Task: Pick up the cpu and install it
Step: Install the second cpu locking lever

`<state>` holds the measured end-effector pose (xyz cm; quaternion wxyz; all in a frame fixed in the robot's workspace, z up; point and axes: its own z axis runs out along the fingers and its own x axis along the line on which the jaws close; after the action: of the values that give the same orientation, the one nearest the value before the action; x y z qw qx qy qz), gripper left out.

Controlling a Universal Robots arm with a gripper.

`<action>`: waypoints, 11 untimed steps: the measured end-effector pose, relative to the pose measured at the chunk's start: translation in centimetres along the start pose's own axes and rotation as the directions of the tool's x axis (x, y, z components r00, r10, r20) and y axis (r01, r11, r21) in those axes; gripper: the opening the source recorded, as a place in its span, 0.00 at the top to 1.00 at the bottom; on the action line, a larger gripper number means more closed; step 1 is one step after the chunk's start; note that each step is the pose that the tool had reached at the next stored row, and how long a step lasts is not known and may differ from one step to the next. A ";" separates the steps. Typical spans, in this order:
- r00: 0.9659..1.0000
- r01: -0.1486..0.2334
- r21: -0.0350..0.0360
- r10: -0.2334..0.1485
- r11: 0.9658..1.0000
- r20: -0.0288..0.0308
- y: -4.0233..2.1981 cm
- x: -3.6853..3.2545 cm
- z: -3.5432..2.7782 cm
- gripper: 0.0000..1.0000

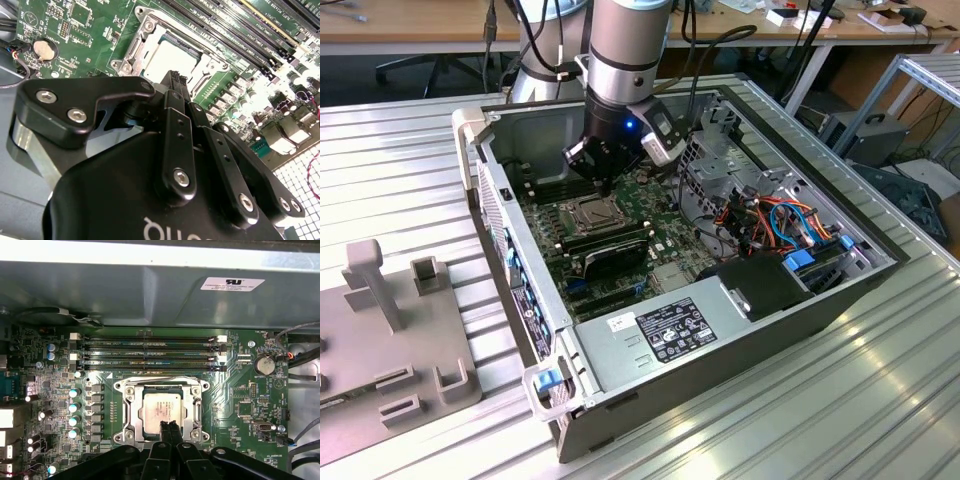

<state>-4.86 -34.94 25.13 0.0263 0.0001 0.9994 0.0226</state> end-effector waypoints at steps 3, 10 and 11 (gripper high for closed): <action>1.000 0.000 0.000 0.000 1.000 0.000 0.00 0.00 -0.01 0.89; 1.000 0.000 -0.009 0.000 1.000 0.000 -0.01 0.00 -0.01 0.89; 1.000 0.000 -0.009 0.000 1.000 0.000 0.00 -0.01 -0.01 0.89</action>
<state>-4.86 -34.94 25.14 0.0263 0.0001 0.9993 0.0269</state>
